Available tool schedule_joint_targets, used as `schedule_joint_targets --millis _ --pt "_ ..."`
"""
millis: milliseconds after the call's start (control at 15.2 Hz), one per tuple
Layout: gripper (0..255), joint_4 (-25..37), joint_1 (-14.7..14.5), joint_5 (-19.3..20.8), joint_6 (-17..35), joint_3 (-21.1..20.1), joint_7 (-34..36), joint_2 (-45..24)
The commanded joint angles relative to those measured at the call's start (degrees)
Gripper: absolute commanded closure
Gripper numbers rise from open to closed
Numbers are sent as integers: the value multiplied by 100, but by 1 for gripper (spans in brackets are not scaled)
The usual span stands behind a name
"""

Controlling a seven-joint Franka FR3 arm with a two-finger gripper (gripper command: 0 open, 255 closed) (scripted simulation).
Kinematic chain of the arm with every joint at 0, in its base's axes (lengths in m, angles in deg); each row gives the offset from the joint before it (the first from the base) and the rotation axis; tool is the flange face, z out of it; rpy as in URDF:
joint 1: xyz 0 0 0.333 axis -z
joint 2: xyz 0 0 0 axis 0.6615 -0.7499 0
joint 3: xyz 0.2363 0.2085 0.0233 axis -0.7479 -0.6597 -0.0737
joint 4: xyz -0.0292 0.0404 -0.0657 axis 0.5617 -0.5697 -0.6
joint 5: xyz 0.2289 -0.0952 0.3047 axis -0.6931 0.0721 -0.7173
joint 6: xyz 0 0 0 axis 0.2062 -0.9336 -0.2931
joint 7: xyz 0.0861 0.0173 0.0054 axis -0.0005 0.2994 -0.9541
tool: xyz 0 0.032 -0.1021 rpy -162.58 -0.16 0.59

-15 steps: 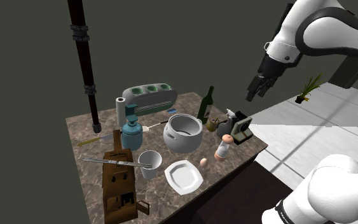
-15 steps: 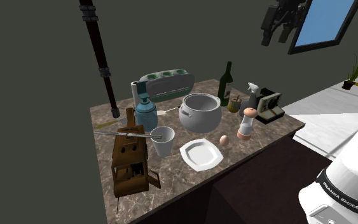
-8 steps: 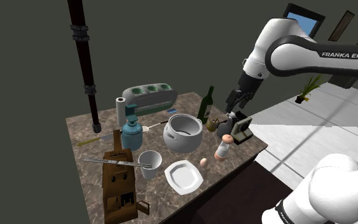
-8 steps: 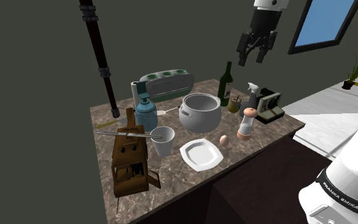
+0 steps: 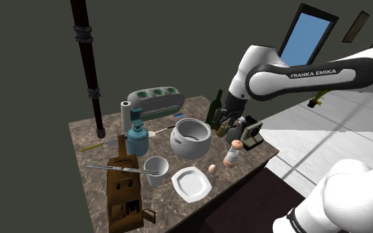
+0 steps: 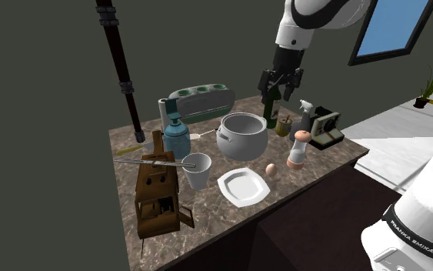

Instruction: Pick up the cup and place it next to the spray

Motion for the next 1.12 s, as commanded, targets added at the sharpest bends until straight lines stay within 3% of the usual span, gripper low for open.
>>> schedule_joint_targets --millis 0,528,1056 --pt "0 -19 -77 -121 408 -79 93 -389" --pt "0 333 -351 -557 1653 -331 325 -2002" --pt "0 1167 -586 -906 2560 -564 495 -3729"
